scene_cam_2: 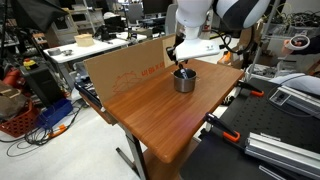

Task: Put the marker in the pot

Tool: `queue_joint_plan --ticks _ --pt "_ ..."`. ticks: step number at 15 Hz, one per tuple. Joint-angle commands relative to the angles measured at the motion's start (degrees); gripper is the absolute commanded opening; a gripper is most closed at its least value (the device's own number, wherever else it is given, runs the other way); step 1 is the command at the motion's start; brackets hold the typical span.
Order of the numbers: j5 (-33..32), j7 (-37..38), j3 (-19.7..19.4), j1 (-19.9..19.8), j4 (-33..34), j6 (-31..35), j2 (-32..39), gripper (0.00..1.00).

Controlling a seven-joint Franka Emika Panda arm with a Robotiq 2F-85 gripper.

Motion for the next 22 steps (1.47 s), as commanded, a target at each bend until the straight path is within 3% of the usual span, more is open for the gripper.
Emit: queue_joint_plan --ticks 1,4,7,15,19,22 --pt "-1.3 2.2 -0.7 0.8 0.4 -0.3 0.6 0.78" --pt "0.2 0.5 0.0 0.1 -0.5 0.1 -0.1 0.99" --pt "2.9 -2.5 1.4 -1.2 -2.9 0.8 -1.9 1.0" --pt "22.4 -20.9 10.6 -9.2 -10.5 1.2 -11.8 1.0" --pt "40.1 -36.4 18.9 -14.4 -15.0 -0.8 -18.4 1.0" --pt "53.0 -46.3 22.1 -14.5 -15.9 -6.3 -23.8 1.0"
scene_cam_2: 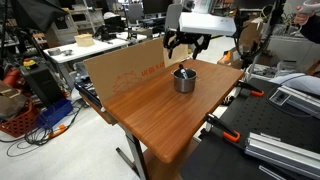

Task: Put the marker in the pot

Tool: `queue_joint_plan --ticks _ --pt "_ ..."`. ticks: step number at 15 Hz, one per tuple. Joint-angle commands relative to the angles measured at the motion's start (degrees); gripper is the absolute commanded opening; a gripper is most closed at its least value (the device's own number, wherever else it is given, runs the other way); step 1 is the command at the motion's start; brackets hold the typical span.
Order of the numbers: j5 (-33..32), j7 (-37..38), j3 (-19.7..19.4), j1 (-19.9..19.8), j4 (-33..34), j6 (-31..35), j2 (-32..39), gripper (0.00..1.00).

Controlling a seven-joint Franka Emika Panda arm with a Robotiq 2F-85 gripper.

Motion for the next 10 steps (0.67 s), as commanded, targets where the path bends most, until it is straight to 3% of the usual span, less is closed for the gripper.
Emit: queue_joint_plan --ticks 1,2,3,4,5,6,10 --pt "12.5 -10.8 3.0 -1.0 -1.2 -7.1 -7.3 1.0" --pt "15.2 -12.9 2.6 -0.4 -0.6 -9.0 -8.6 1.0" --pt "17.7 -14.8 8.9 -7.0 0.2 -11.1 -10.0 1.0" --pt "20.5 -16.6 9.7 -7.9 0.9 -13.7 -11.0 1.0" --pt "17.1 -13.7 11.8 -10.1 0.7 -9.5 -8.9 1.0" --pt "19.0 -15.3 12.9 -11.4 1.1 -11.4 -10.0 1.0" --pt "19.9 -16.0 14.0 -12.2 0.8 -12.7 -10.7 1.0"
